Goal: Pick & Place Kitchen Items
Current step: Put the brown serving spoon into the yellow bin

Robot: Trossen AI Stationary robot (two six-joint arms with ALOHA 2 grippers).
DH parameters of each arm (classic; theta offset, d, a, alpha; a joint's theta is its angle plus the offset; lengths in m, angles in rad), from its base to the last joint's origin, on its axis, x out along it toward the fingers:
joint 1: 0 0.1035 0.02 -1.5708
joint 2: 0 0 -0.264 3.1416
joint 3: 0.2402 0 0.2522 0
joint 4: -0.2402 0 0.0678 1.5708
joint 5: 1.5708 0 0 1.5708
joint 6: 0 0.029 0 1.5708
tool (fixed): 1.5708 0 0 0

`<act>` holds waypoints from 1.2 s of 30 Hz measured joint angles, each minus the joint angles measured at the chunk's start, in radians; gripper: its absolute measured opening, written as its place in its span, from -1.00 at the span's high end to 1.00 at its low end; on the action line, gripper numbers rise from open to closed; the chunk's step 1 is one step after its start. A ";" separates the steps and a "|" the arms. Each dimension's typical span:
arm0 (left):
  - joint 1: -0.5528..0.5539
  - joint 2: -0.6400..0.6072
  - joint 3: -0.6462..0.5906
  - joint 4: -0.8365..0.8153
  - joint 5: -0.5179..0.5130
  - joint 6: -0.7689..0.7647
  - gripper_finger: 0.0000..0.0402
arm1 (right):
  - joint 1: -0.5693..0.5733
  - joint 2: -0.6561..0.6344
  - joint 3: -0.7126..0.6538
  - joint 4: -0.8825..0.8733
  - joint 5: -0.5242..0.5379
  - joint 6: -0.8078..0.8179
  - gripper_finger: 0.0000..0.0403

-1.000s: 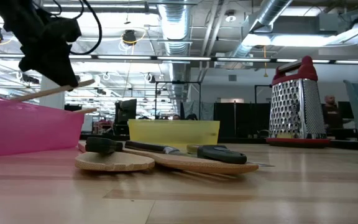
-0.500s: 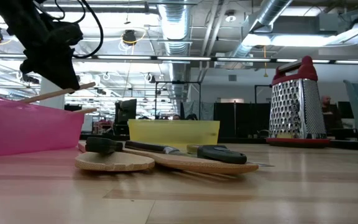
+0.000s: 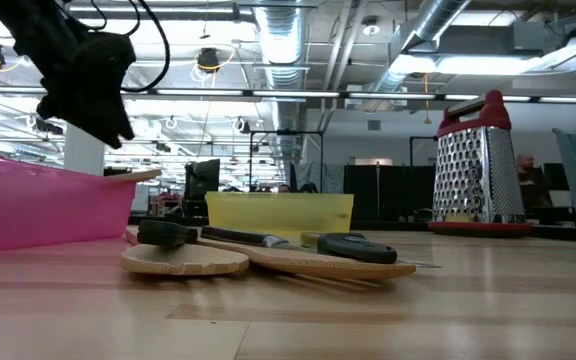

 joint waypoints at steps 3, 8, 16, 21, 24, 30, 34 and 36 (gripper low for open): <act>-0.001 -0.010 0.000 0.142 0.061 0.088 0.18 | 0.002 0.000 0.000 0.000 0.000 0.003 0.19; -0.001 -0.010 0.000 0.493 0.196 0.303 0.11 | 0.007 0.000 0.000 0.000 0.000 0.005 0.19; -0.103 0.065 0.001 0.787 0.325 0.691 -0.03 | 0.007 0.000 0.000 -0.001 0.000 0.012 0.19; -0.167 0.185 0.001 0.835 0.325 0.781 -0.15 | 0.007 0.000 0.000 -0.002 0.000 0.012 0.19; -0.182 0.271 0.001 0.839 0.325 0.781 -0.21 | 0.006 0.000 0.000 -0.002 0.000 0.012 0.19; -0.187 0.424 0.001 0.846 0.324 0.779 -0.23 | 0.006 0.000 0.000 -0.002 0.000 0.013 0.19; -0.179 0.495 0.002 0.847 0.333 0.756 -0.20 | 0.006 0.000 0.000 -0.002 0.000 0.020 0.19; -0.179 0.518 0.002 0.846 0.354 0.753 -0.19 | 0.006 0.000 0.000 -0.002 0.000 0.020 0.19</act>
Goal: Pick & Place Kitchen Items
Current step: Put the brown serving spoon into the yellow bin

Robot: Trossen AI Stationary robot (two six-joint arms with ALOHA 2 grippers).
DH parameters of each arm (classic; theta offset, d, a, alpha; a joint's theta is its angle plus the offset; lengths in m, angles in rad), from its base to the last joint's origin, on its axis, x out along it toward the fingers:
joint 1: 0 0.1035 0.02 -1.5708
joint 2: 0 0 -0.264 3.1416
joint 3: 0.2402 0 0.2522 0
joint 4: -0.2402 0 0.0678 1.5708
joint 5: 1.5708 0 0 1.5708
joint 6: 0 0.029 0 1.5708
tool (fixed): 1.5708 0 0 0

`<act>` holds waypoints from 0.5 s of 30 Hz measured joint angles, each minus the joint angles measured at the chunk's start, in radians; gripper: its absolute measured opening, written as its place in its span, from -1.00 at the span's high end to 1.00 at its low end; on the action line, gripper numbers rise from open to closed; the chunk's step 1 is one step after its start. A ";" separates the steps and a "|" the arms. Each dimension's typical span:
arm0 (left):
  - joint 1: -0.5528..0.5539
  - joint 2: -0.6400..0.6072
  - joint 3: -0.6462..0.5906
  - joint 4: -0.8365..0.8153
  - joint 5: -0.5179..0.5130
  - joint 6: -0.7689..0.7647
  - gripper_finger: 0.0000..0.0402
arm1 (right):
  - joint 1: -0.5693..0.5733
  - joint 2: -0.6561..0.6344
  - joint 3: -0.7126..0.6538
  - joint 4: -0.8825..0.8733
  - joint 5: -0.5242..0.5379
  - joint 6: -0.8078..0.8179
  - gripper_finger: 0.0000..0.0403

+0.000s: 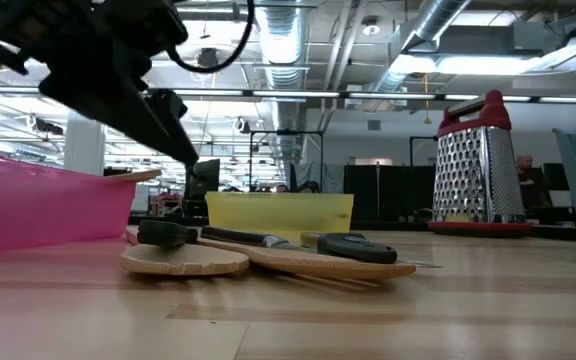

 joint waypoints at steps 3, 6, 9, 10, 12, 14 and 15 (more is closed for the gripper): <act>0.000 0.026 0.001 -0.008 0.024 0.000 -0.19 | 0.000 0.000 0.000 0.000 0.000 0.000 0.19; 0.000 0.038 0.019 -0.044 0.035 0.002 -0.20 | 0.000 0.000 0.000 -0.003 0.000 0.000 0.19; 0.000 0.038 0.067 -0.133 0.036 0.021 -0.22 | 0.000 0.000 0.000 -0.003 0.000 0.000 0.19; 0.000 0.038 0.084 -0.166 0.036 0.035 -0.23 | 0.000 0.000 0.000 -0.003 0.000 0.000 0.19; 0.000 0.038 0.117 -0.243 0.045 0.052 -0.23 | 0.000 0.000 0.000 -0.004 0.000 0.000 0.19; 0.005 0.038 0.136 -0.292 0.056 0.056 -0.23 | 0.000 0.000 0.000 -0.007 0.000 0.000 0.19; 0.010 0.037 0.137 -0.307 0.068 0.061 -0.22 | 0.000 0.000 0.000 -0.007 0.000 0.000 0.19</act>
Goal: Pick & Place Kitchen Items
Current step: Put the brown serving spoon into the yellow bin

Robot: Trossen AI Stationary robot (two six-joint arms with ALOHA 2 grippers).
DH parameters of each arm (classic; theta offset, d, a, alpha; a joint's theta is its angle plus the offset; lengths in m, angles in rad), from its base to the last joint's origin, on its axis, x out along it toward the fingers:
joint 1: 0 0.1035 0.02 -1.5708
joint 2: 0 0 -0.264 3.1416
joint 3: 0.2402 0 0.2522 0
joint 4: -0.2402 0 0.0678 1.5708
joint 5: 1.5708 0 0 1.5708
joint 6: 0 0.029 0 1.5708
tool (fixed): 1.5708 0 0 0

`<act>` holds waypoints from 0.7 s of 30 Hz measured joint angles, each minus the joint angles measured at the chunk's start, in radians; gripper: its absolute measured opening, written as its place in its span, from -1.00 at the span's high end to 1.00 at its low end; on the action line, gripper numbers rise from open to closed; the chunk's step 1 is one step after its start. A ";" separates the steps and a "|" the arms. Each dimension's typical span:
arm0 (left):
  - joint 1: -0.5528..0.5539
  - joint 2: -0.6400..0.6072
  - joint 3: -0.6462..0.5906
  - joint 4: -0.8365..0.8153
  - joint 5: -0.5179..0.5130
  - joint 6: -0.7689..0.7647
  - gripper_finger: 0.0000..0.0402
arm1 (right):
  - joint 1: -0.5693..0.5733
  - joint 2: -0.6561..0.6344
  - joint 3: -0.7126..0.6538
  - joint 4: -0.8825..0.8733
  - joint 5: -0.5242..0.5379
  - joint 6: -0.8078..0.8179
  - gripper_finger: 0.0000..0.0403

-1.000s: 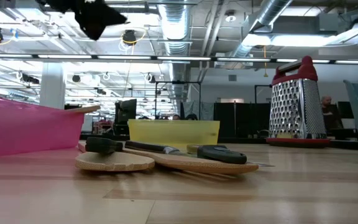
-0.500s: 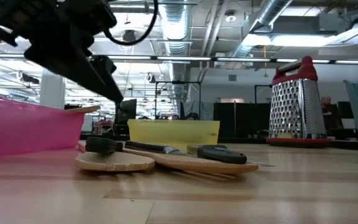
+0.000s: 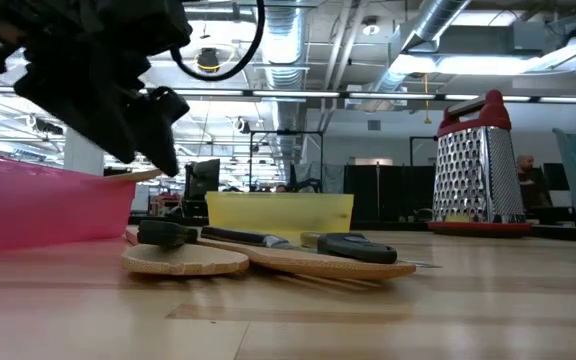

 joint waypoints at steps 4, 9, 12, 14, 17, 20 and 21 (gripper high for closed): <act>0.017 0.000 0.000 -0.035 0.027 0.029 -0.23 | 0.000 0.000 0.000 0.000 0.000 0.000 0.19; 0.042 0.000 0.000 -0.035 0.033 0.086 -0.23 | 0.000 0.000 0.000 0.000 0.000 0.000 0.19; 0.058 0.000 0.000 -0.035 0.036 0.099 -0.23 | 0.000 0.000 0.000 0.000 0.000 0.000 0.19; 0.067 0.000 0.000 -0.035 0.044 0.113 -0.23 | 0.000 0.000 0.000 0.000 0.000 0.000 0.19; 0.077 0.004 0.000 -0.033 0.052 0.119 -0.23 | 0.000 0.000 0.000 0.000 0.000 0.000 0.19; 0.084 0.032 -0.001 -0.034 0.069 0.135 -0.23 | 0.000 0.000 0.000 -0.002 0.000 0.000 0.19; 0.085 0.047 -0.001 -0.025 0.079 0.145 -0.23 | 0.000 0.000 0.000 -0.003 0.000 0.000 0.19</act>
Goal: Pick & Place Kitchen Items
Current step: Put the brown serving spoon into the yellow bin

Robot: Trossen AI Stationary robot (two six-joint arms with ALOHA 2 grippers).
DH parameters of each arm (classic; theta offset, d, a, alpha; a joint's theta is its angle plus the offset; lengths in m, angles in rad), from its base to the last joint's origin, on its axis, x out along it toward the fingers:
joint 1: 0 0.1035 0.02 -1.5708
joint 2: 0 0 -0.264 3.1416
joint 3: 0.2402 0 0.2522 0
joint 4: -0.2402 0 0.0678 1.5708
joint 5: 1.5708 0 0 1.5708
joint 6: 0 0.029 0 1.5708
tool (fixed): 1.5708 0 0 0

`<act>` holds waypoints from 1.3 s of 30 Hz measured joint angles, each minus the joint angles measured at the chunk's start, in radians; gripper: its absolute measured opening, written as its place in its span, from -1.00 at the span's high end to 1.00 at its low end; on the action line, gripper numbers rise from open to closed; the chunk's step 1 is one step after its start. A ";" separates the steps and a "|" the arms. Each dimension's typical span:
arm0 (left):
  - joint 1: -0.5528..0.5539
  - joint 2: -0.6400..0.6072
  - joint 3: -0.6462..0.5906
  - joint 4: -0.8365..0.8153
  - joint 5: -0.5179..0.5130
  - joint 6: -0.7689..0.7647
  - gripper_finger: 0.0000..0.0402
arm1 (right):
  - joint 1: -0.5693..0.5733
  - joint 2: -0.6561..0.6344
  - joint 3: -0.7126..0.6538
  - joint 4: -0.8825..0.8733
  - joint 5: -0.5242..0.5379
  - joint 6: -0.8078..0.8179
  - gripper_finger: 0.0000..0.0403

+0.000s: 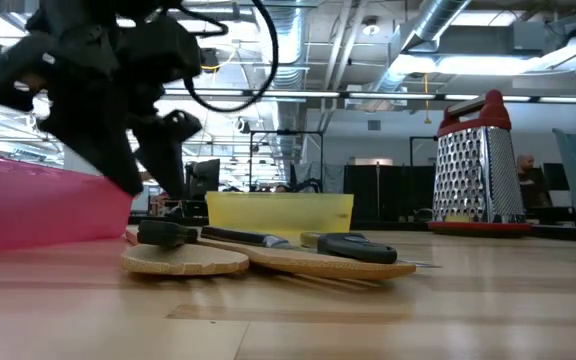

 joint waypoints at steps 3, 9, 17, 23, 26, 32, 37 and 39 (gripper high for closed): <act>0.000 0.041 -0.001 -0.001 0.008 0.004 -0.23 | 0.000 0.000 -0.020 0.012 0.000 0.000 0.19; 0.000 0.082 0.012 0.001 0.000 0.004 -0.23 | 0.000 0.000 -0.082 0.015 -0.001 0.066 0.19; 0.014 0.142 0.016 0.003 0.051 0.009 -0.23 | 0.000 0.000 -0.097 0.020 0.000 0.085 0.19; 0.013 0.162 0.040 -0.005 0.046 0.050 -0.20 | 0.000 0.000 -0.097 0.020 0.000 0.082 0.19; 0.013 0.163 0.050 -0.003 0.053 0.088 -0.13 | 0.000 0.000 -0.097 0.020 0.000 0.082 0.19; 0.014 0.216 0.061 0.016 0.087 0.109 -0.02 | 0.000 0.000 -0.097 0.021 0.000 0.081 0.19; 0.012 0.228 0.060 0.031 0.077 0.110 0.08 | 0.000 0.000 -0.097 0.025 0.000 0.081 0.19; 0.013 0.217 0.057 0.047 0.068 0.123 0.15 | 0.000 0.000 -0.097 0.025 0.000 0.081 0.19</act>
